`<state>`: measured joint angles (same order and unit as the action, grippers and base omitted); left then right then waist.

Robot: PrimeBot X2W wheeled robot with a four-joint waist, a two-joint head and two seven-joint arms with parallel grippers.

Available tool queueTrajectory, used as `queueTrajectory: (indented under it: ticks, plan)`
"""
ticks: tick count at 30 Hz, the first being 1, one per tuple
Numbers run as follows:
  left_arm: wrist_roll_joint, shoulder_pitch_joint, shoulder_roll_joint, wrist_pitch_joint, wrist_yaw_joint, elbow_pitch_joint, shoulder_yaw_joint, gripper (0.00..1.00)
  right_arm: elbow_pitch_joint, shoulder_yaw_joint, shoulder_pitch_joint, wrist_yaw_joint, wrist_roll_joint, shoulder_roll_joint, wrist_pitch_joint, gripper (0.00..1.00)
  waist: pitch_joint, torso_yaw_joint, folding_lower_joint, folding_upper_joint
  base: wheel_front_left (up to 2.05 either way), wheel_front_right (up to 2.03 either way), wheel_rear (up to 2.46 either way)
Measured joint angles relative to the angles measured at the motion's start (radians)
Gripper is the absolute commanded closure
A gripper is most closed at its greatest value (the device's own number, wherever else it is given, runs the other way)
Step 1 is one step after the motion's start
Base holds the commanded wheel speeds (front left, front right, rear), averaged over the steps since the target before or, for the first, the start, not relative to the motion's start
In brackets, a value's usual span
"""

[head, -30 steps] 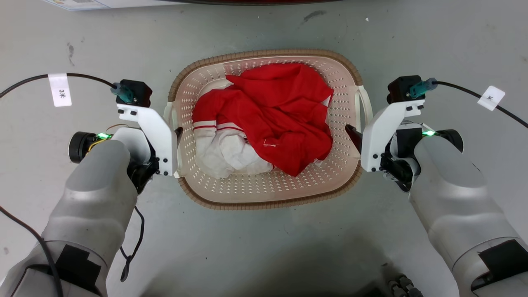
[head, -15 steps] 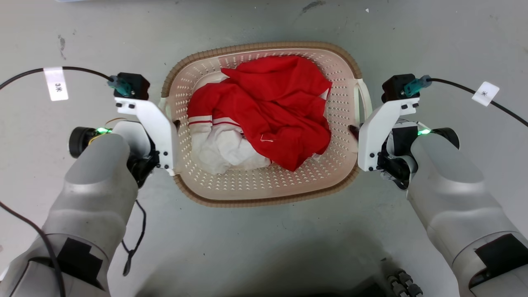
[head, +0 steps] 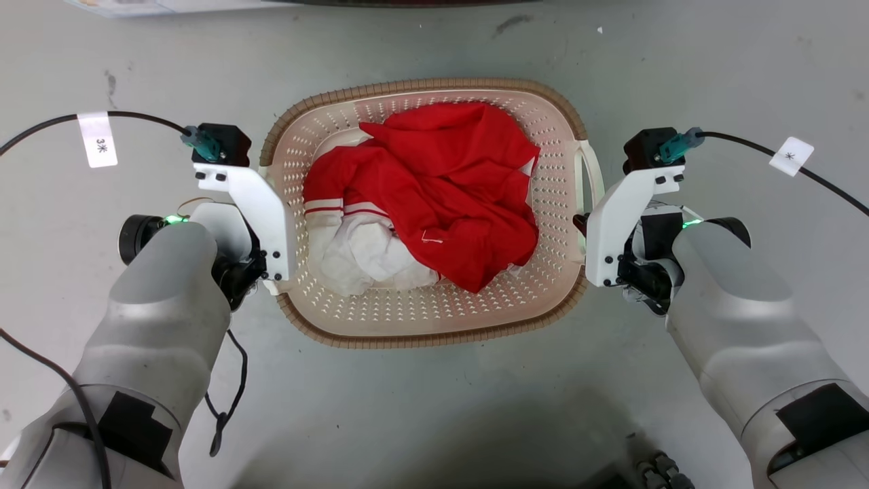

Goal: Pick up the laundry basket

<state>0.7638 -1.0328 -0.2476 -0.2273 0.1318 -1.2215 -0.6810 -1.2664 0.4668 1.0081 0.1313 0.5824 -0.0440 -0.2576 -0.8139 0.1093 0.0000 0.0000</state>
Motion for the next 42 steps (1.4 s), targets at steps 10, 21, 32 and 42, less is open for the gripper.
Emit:
queueTrajectory:
  ticks: [10,21,32,42]
  plan:
    - [0.035,0.020,0.007,-0.046,0.000,-0.013,-0.025,1.00,-0.008,0.034,-0.015,0.000,0.030,0.000,-0.072,1.00,0.088,-0.006,0.0000,0.0000,0.00,0.00,0.00]
    - [0.094,0.086,0.034,-0.156,0.000,-0.022,-0.051,1.00,-0.019,0.042,-0.087,0.000,0.045,-0.002,-0.181,1.00,0.263,-0.023,0.0000,0.0000,0.00,0.00,0.00]
    - [0.150,0.174,0.053,-0.254,0.000,-0.025,-0.074,1.00,-0.020,0.022,-0.172,0.000,0.044,-0.015,-0.327,1.00,0.468,-0.043,-0.0001,0.0000,0.00,0.00,0.00]
    - [0.192,0.208,0.059,-0.346,-0.001,-0.024,-0.089,1.00,-0.020,-0.004,-0.195,0.000,0.029,-0.016,-0.444,1.00,0.605,-0.047,-0.0002,0.0000,0.00,0.00,0.00]
